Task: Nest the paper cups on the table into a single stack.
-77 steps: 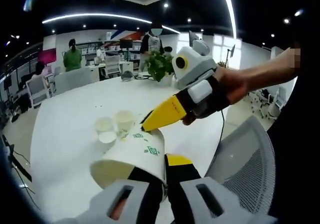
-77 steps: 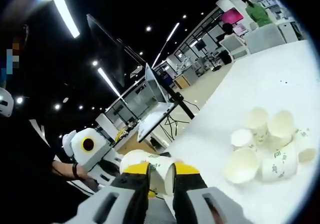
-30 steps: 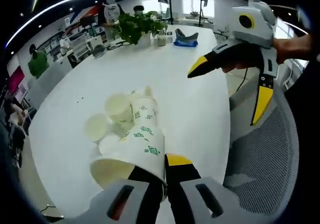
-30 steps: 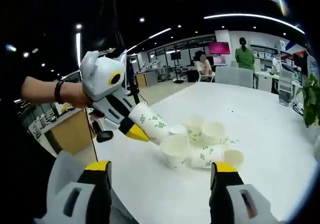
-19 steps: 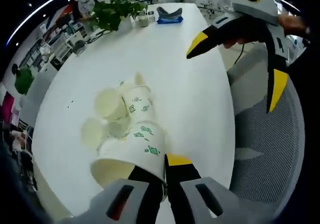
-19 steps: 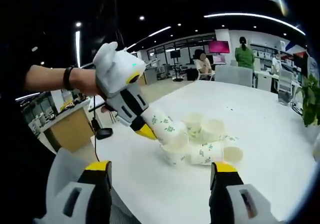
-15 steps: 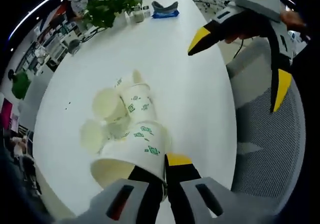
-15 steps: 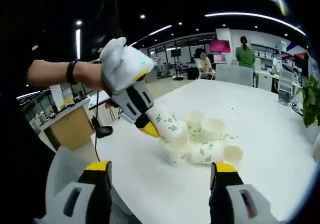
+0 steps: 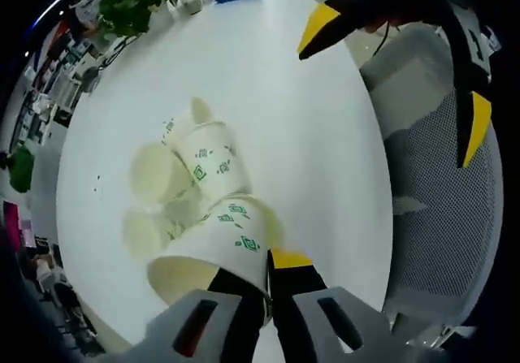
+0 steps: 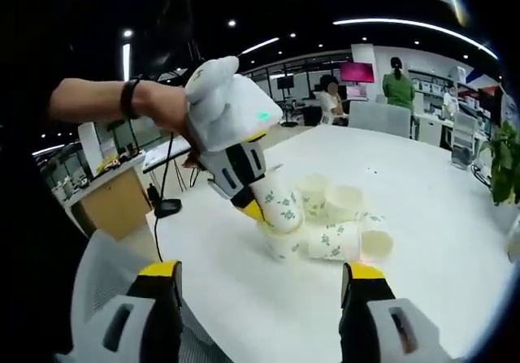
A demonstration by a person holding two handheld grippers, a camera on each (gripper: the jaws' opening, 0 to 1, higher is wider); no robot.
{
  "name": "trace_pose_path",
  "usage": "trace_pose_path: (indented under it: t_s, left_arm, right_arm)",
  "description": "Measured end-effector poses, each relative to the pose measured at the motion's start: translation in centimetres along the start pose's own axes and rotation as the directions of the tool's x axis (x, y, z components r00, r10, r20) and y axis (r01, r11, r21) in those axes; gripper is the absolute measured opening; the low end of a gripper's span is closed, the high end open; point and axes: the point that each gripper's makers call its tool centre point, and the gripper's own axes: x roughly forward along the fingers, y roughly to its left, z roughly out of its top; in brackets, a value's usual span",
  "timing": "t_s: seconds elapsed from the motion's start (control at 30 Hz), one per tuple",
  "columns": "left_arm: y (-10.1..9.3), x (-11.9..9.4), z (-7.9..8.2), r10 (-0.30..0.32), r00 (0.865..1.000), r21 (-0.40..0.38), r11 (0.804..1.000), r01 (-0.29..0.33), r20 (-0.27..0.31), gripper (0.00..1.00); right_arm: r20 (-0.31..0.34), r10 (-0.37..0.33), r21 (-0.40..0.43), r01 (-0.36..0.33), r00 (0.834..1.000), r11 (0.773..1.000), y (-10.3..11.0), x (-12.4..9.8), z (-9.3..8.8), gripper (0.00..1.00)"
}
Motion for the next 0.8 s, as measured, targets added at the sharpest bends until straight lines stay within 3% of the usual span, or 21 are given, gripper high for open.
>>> trace_pose_path:
  t_s: [0.33,0.8]
  left_arm:
    - [-0.18,0.21,0.25,-0.022,0.999,0.025,0.999,0.023,-0.040,0.00]
    - [-0.01,-0.13,0.36,-0.021,0.998,0.031,0.999,0.022,-0.051,0.00]
  right_arm:
    - [-0.005,0.005,0.001,-0.005,1.000,1.000,-0.31,0.06,-0.42,0.81]
    - [-0.005,0.013,0.006,-0.013,1.000,1.000,-0.72,0.11,-0.88,0.81]
